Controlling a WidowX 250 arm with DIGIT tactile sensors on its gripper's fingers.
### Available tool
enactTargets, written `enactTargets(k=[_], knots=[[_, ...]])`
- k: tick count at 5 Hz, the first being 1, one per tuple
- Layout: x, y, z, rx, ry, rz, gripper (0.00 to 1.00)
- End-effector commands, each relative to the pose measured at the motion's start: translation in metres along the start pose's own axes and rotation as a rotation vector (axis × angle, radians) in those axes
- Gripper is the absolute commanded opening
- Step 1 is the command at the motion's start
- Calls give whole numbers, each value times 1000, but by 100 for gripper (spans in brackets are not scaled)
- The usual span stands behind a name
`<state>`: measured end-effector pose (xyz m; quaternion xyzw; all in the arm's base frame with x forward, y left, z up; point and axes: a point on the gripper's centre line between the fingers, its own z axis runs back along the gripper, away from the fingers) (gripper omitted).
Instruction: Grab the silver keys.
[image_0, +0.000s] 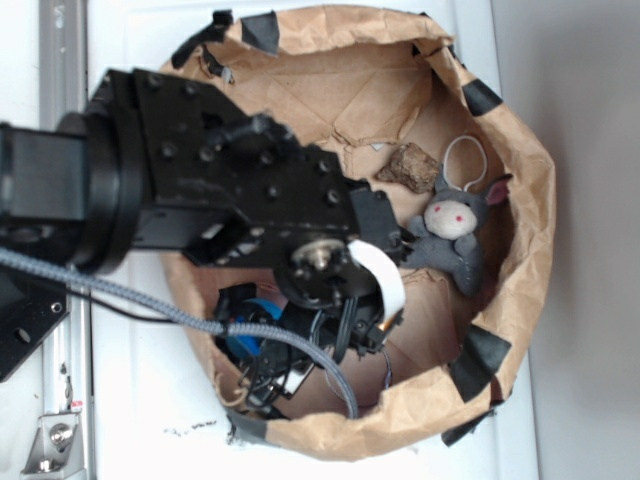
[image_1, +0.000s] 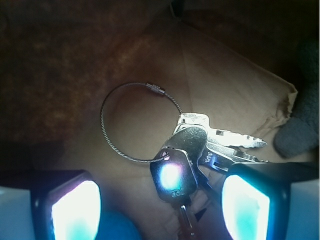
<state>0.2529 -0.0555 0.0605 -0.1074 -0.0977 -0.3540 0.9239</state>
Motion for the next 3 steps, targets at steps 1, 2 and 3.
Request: enactTargets(k=[1, 2, 3], knots=[[7, -18, -13, -21, 10, -99, 100], [11, -28, -14, -40, -14, -165, 100], [11, -36, -13, -59, -24, -207, 100]])
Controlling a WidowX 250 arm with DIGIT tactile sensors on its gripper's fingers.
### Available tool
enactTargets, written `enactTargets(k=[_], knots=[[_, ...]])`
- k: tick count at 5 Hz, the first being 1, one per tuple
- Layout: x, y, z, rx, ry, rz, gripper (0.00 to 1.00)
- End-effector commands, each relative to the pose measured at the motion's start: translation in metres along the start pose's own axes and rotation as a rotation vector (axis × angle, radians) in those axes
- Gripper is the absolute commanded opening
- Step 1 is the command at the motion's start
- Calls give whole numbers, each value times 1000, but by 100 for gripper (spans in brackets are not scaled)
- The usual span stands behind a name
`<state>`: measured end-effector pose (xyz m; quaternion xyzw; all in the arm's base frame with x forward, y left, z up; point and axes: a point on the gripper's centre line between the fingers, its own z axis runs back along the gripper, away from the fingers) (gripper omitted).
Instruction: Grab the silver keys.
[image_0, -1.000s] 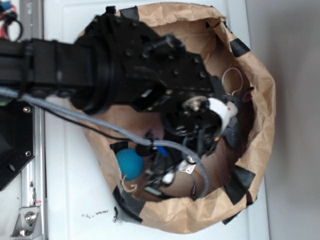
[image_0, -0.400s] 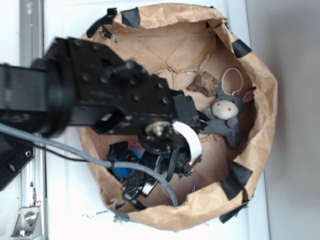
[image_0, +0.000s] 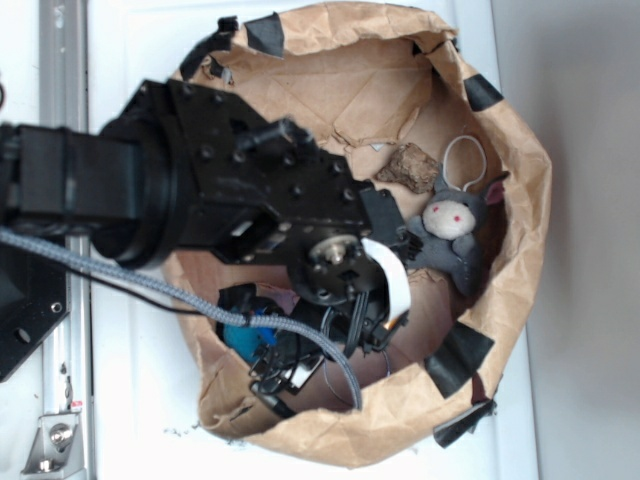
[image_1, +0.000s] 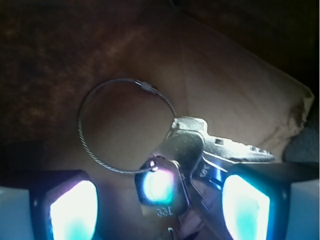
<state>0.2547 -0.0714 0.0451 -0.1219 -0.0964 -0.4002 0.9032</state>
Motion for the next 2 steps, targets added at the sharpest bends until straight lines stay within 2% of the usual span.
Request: enactTargets(k=[1, 2], knots=[[6, -32, -1, -32, 3, -136, 100], [6, -30, -13, -63, 9, -138, 100]])
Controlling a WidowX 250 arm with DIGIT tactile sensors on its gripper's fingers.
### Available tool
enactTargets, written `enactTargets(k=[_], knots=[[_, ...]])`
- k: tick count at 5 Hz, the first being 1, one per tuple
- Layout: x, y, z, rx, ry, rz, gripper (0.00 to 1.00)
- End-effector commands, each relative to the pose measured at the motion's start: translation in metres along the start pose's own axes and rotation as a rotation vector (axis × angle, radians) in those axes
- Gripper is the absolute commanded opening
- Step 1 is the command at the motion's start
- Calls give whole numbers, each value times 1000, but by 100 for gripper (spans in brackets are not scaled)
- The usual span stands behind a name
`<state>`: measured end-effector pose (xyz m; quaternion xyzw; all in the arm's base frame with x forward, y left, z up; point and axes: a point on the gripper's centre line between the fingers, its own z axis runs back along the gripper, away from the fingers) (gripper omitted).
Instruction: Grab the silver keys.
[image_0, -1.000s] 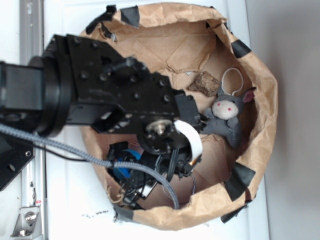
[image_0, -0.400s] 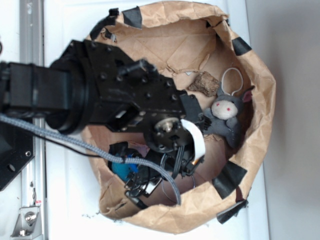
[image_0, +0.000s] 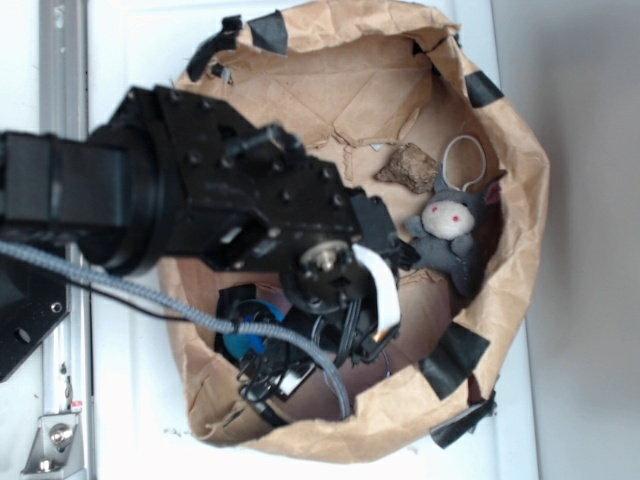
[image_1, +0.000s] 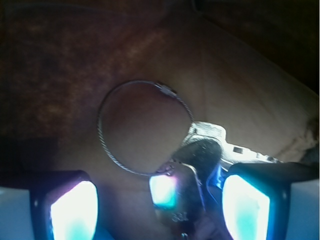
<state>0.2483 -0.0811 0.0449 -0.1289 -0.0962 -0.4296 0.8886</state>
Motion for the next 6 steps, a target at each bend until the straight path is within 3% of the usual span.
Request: enactTargets(k=[1, 2, 3, 6], knots=[[8, -23, -24, -50, -12, -123, 100], [9, -26, -36, -9, -8, -163, 100], [9, -25, -33, -2, -41, -115, 0], [0, -30, -12, -67, -90, -19, 0]])
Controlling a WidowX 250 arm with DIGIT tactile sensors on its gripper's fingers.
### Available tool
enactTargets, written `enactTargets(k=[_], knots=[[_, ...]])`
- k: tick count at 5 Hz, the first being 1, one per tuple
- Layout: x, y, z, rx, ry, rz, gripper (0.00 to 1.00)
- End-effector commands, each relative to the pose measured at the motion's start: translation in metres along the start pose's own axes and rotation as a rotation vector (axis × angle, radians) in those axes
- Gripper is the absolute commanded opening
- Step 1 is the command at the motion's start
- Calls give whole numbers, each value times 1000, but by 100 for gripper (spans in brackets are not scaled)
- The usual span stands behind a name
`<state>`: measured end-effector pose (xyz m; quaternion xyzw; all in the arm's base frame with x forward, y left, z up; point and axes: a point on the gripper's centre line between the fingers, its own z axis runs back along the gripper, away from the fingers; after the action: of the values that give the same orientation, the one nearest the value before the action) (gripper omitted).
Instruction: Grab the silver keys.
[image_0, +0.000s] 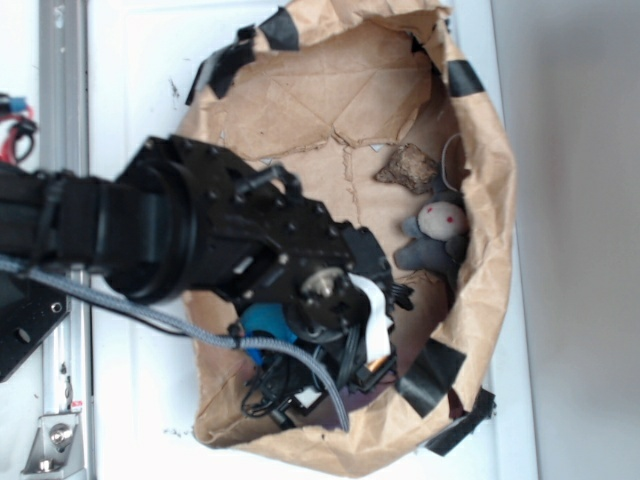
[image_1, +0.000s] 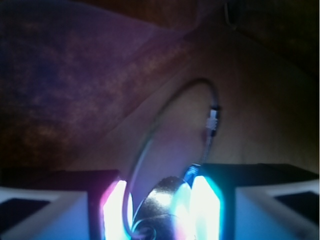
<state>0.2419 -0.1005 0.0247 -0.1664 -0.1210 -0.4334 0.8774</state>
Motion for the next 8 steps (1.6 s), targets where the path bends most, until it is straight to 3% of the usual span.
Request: enactTargets(k=[1, 3, 4, 5, 6, 8], knots=[[-4, -19, 20, -21, -31, 23, 0], [1, 1, 53, 28, -42, 241, 0], [5, 29, 98, 27, -21, 520, 0], [3, 45, 140, 69, -19, 763, 0], [7, 49, 161, 77, -77, 756, 0], [7, 45, 152, 116, -57, 737, 0]])
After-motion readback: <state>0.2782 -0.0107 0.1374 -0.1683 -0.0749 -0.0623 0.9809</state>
